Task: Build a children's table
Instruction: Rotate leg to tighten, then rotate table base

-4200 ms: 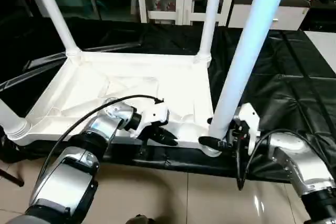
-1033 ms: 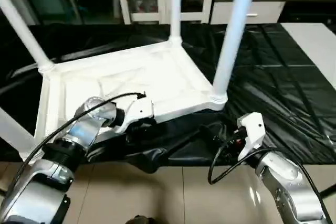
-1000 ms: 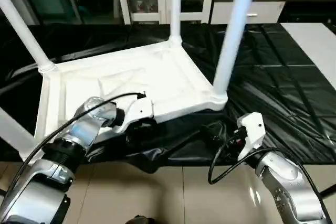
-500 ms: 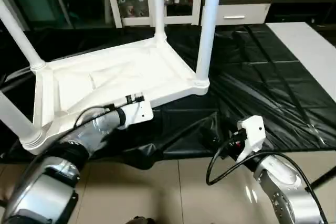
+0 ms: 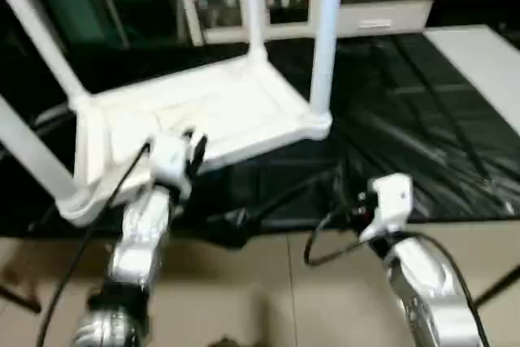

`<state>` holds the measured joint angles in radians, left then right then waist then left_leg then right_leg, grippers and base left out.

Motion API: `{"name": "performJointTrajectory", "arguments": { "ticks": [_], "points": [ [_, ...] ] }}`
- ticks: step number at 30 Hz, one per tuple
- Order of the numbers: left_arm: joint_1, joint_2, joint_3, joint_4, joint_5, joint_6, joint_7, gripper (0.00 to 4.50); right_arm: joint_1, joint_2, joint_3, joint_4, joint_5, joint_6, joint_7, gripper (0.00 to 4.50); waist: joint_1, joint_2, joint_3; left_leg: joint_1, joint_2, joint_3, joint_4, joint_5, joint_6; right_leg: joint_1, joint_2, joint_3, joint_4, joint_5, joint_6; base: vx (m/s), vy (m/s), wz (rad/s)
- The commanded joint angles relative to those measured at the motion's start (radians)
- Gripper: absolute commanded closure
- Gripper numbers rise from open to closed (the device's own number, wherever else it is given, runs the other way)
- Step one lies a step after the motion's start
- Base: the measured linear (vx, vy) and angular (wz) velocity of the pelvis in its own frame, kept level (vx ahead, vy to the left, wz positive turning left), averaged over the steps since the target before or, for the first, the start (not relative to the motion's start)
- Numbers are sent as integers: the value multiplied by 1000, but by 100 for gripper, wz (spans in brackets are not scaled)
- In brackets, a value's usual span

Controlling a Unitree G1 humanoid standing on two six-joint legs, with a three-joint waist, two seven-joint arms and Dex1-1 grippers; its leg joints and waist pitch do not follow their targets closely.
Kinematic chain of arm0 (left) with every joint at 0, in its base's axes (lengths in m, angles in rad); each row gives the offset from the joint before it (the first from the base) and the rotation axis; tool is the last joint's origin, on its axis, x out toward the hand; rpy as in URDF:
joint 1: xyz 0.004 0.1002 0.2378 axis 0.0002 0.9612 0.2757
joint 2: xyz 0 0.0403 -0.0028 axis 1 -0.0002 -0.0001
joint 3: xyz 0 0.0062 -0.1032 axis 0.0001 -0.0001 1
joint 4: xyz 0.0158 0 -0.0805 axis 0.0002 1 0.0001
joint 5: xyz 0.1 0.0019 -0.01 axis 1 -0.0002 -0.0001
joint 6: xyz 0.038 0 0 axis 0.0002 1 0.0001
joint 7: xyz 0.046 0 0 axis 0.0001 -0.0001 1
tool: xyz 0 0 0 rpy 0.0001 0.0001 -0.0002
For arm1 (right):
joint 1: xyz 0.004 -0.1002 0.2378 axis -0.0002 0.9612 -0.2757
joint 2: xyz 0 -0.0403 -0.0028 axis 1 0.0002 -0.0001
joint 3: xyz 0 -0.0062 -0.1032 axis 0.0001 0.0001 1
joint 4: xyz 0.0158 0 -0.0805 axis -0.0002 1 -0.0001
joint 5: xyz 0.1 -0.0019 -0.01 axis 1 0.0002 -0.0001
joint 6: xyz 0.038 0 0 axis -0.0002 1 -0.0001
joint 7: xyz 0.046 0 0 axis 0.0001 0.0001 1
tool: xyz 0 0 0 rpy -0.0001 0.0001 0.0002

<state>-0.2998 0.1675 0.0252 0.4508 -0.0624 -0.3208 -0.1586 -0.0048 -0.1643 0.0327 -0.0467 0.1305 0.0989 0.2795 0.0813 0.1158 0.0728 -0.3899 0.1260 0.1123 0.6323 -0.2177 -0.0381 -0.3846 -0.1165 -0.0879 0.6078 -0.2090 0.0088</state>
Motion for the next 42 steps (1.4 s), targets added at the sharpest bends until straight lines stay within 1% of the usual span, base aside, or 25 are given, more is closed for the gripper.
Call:
{"name": "performJointTrajectory", "arguments": {
  "ticks": [1, 2, 3, 4, 5, 6, 7, 8, 9, 10, 12, 15, 17, 18, 21, 22, 24, 25, 27, 31, 32, 36, 38, 40, 42],
  "points": [
    [14, 7, 11, -76, 16, -16, 32, 303, 2, 7, 22, -28, -24, -13, -6, 87, 21, -3, -61, -53, 42, -75, -149, -503, -5, 79, -85, -6, -83, -552, -49, -24, -43, 22],
    [35, 7, 4, -98, 33, -20, 39, 303, 5, 15, 25, -23, -26, -9, -14, 87, 9, -15, -57, -50, 24, -89, -143, -445, 9, 68, -91, -21, -97, -536, -57, -28, -66, 47],
    [35, 7, 4, -98, 33, -20, 39, 303, 5, 15, 25, -23, -26, -9, -14, 87, 4, -15, -61, -48, 22, -93, -135, -404, 11, 71, -96, -23, -105, -505, -72, -33, -103, 76],
    [62, 2, 4, -140, 37, 9, 40, 303, 5, 27, 21, -17, -24, -8, -26, 87, 8, -34, -68, -54, 19, -107, -119, -257, 54, 80, -99, -38, -101, -362, -116, -15, -77, 56],
    [81, -7, 6, -177, 23, 45, 35, 303, 1, 35, 14, -12, -21, -5, -38, 87, 11, -26, -61, -54, 14, -111, -123, -243, 61, 79, -94, -46, -105, -364, -121, -6, -81, 58],
    [83, -9, 6, -182, 22, 51, 34, 303, 0, 36, 14, -11, -20, -4, -40, 87, 8, -36, -58, -58, 12, -114, -126, -245, 61, 75, -90, -50, -106, -379, -119, 2, -81, 54],
    [96, -18, 1, -229, 17, 90, 27, 303, -16, 45, -15, 4, -13, -15, -68, 87, 10, -35, -52, -59, 10, -120, -131, -328, 29, 76, -92, -55, -107, -460, -120, 2, -81, 54],
    [100, -16, -7, -242, 28, 103, 30, 303, -22, 46, -27, 10, -5, -12, -72, 87, 1, -34, -63, -4, 64, -96, -99, -410, -36, 33, -90, -14, -122, -525, -99, 19, -76, 42],
    [100, -16, -7, -242, 28, 103, 30, 303, -22, 46, -27, 10, -5, -12, -72, 87, 6, -39, -51, 1, 70, -91, -100, -465, -56, 26, -100, -6, -126, -559, -98, 10, -65, 26],
    [103, -17, -11, -246, 32, 110, 32, 303, -27, 43, -32, 14, -5, -2, -78, 87, 18, -39, -50, 8, 83, -73, -114, -534, -86, 23, -90, 6, -126, -557, -82, 10, -65, 26],
    [107, -17, -14, -254, 31, 118, 36, 303, -29, 41, -34, 16, -8, 6, -80, 87, 27, -39, -57, -8, 91, -59, -135, -504, -90, 38, -76, 8, -108, -469, -64, 0, 0, 0],
    [130, -45, 38, -302, -41, 64, 70, 285, -27, 27, -38, 0, 19, 10, -36, 87, 24, -56, -67, -28, 93, -49, -142, -408, -72, 53, -77, 8, -86, -329, -72, 11, 13, -8],
    [130, -47, 40, -304, -44, 59, 70, 276, -27, 27, -39, 0, 21, 11, -34, 87, 19, -52, -68, -24, 91, -40, -142, -408, -70, 44, -70, 13, -90, -307, -74, 0, 0, 0],
    [132, -64, 98, -358, -75, -51, 110, 269, -32, 31, -54, -8, 64, 27, -8, 87, 15, -71, -69, -23, 91, -36, -142, -410, -67, 46, -72, 16, -93, -306, -76, 0, 0, 0],
    [126, -61, 136, -384, -60, -105, 147, 257, -43, 27, -55, -4, 74, 30, 8, 87, 7, -72, -82, -24, 95, -31, -135, -324, -41, 50, -67, 20, -80, -202, -97, 0, 0, 0],
    [117, -57, 189, -421, -35, -145, 200, 234, -64, 17, -50, 8, 76, 31, 22, 87, 2, -83, -81, -24, 94, -22, -134, -286, -26, 47, -58, 20, -78, -145, -100, 0, 0, 0],
    [112, -52, 205, -431, -27, -150, 216, 226, -71, 15, -48, 13, 76, 31, 24, 87, 1, -80, -85, -15, 94, -13, -128, -262, -15, 45, -56, 24, -72, -121, -106, 0, 0, 0],
    [106, -46, 215, -443, -9, -147, 232, 221, -77, 15, -49, 18, 75, 31, 26, 87, 0, -90, -86, -13, 94, -9, -126, -247, -9, 44, -53, 26, -72, -108, -109, 0, 0, 0],
    [88, -29, 244, -461, 39, -144, 281, 200, -85, 15, -49, 25, 73, 32, 30, 87, 4, -83, -91, -10, 95, -5, -122, -186, 5, 43, -49, 28, -64, -45, -115, 0, 0, 0],
    [67, -8, 271, -470, 77, -134, 321, 179, -90, 14, -46, 24, 75, 32, 36, 87, 6, -90, -91, -4, 97, 5, -125, -218, -6, 40, -39, 34, -60, -28, -120, 0, 0, 0],
    [34, 22, 306, -455, 141, -118, 386, 168, -91, 16, -44, 18, 84, 35, 42, 87, 9, -87, -91, 1, 97, 8, -126, -243, -12, 36, -40, 36, -62, -49, -119, 0, 0, 0],
    [-10, 72, 332, -378, 144, -127, 382, 145, -92, 23, -32, 12, 93, 43, 54, 87, 6, -86, -84, 5, 94, 7, -133, -340, -38, 30, -40, 40, -74, -155, -101, 0, 0, 0],
    [-26, 93, 359, -329, 156, -119, 416, 123, -95, 29, -20, 10, 94, 48, 62, 87, 8, -73, -83, 12, 92, 6, -135, -419, -67, 24, -42, 45, -79, -234, -94, 0, 0, 0],
    [-33, 101, 375, -313, 165, -114, 445, 105, -95, 30, -15, 8, 94, 50, 66, 87, 6, -77, -85, 14, 92, 7, -133, -427, -70, 21, -40, 48, -82, -237, -93, 0, 0, 0],
    [-51, 112, 394, -275, 162, -98, 473, 92, -94, 32, -11, 3, 95, 56, 71, 87, 8, -69, -85, 16, 94, 5, -134, -431, -74, 20, -40, 48, -81, -229, -97, 0, 0, 0]
  ]
}}
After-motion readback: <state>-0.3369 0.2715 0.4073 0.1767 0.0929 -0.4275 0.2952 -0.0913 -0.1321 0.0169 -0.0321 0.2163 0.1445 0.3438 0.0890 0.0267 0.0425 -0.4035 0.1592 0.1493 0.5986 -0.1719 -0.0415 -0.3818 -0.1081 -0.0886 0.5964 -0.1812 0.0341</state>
